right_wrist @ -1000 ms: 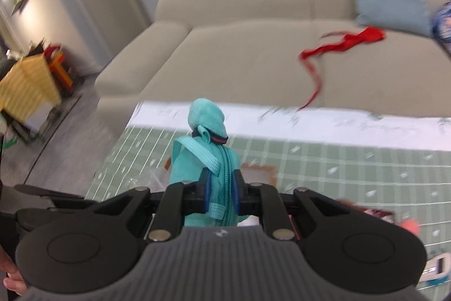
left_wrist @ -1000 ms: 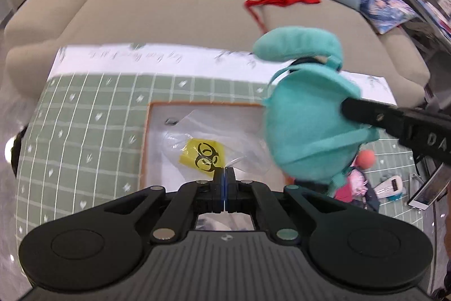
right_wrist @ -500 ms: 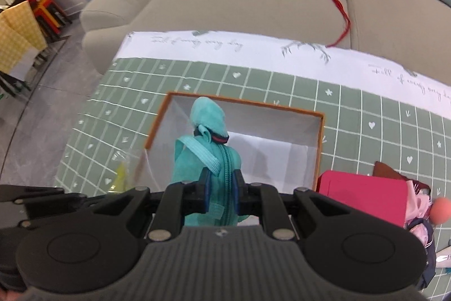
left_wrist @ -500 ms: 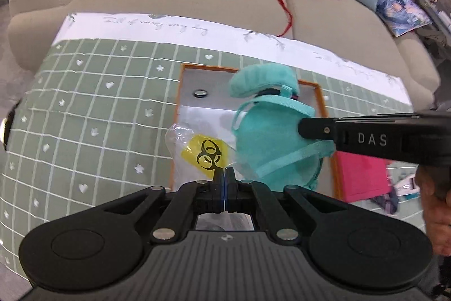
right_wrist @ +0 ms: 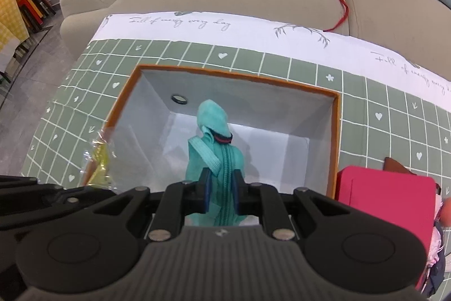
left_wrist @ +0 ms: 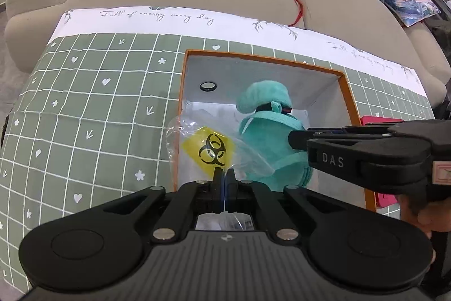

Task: Organize soft objects
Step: 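Lower both items into the white box and open both tools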

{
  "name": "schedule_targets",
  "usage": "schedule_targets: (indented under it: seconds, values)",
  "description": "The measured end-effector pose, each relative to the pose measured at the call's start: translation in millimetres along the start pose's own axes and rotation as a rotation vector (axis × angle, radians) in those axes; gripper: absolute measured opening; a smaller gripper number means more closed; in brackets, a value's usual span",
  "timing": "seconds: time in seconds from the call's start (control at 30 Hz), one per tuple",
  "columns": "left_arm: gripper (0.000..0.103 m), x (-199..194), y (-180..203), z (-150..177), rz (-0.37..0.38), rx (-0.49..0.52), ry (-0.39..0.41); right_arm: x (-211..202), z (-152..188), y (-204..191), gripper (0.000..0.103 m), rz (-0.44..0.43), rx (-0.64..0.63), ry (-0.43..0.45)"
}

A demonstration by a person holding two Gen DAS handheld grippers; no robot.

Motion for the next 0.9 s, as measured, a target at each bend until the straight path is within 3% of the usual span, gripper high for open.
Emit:
schedule_targets:
  seconds: [0.13, 0.33, 0.47, 0.53, 0.63, 0.8, 0.9]
  values:
    - [0.000, 5, 1, -1, 0.005, 0.009, 0.017, 7, -3, 9, 0.013, 0.051, -0.045, 0.046]
    - [0.000, 15, 2, -6, 0.015, 0.001, 0.025, 24, -6, 22, 0.013, 0.080, -0.001, 0.057]
    - [0.000, 23, 5, -10, 0.006, 0.004, 0.029, 34, -3, 28, 0.012, 0.170, -0.113, 0.059]
    - [0.000, 27, 8, -9, 0.006, 0.009, 0.022, 37, -2, 33, 0.007, 0.196, -0.123, 0.045]
    - [0.000, 33, 10, -7, -0.002, 0.028, 0.017, 39, -5, 44, 0.007, 0.259, -0.157, 0.049]
    - [0.000, 41, 9, -3, -0.011, 0.036, 0.000, 35, -8, 47, 0.008, 0.204, -0.107, 0.050]
    - [0.000, 46, 10, -5, -0.010, 0.042, -0.002, 30, -13, 42, 0.013, 0.171, -0.104, 0.068]
Point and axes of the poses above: each gripper's, at about its wrist camera, not at the fingertips, and x roughly the way its jaws point, y to its right, z to its underside, the point moved 10 cm from there along x, roughly the way its jaws point, and after that the axes turned 13 degrees about y, right-handed, at the moved point
